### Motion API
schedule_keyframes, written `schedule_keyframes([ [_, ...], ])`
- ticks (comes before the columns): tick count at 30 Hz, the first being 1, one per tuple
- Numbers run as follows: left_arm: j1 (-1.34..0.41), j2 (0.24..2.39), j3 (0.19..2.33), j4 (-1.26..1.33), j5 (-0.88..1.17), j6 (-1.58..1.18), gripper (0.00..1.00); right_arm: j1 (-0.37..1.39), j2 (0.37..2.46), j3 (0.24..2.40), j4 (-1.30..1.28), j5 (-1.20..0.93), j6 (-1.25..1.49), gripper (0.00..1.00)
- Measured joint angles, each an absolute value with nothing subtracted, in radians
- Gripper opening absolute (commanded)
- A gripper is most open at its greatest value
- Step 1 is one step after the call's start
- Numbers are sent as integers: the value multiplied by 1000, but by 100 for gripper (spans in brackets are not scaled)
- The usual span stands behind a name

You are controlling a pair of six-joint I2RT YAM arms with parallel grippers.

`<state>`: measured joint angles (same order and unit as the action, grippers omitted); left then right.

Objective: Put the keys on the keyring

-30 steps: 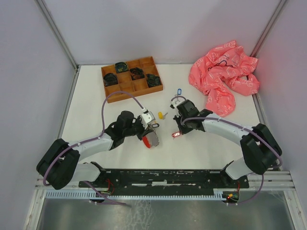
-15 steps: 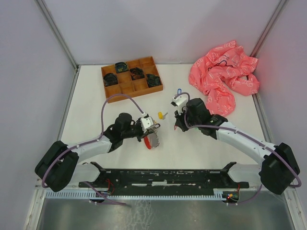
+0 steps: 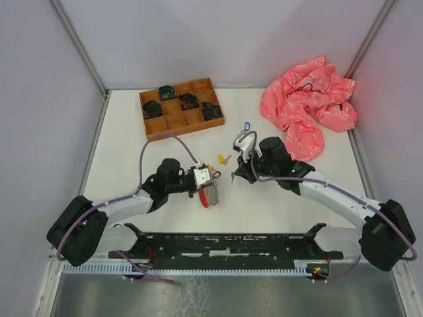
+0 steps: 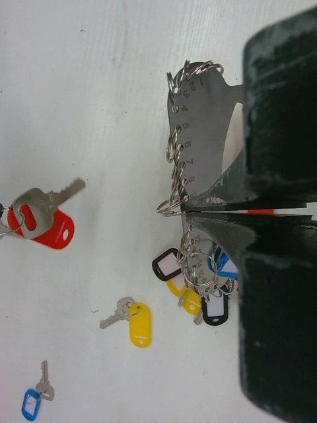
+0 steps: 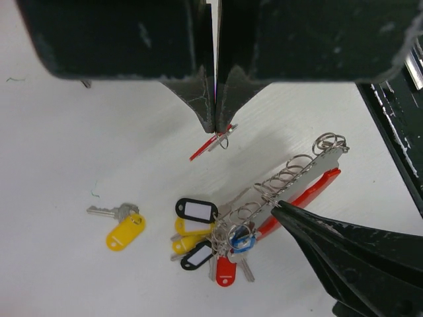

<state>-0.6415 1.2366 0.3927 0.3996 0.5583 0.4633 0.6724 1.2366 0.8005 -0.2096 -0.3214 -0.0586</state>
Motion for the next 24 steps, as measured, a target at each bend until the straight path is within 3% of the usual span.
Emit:
schedule_keyframes([
  [8, -669, 1237, 383, 417, 559, 530, 3, 673, 1172, 682, -44, -419, -120, 1],
  [24, -728, 1219, 301, 507, 529, 638, 3, 807, 1149, 437, 244, -399, -396, 1],
])
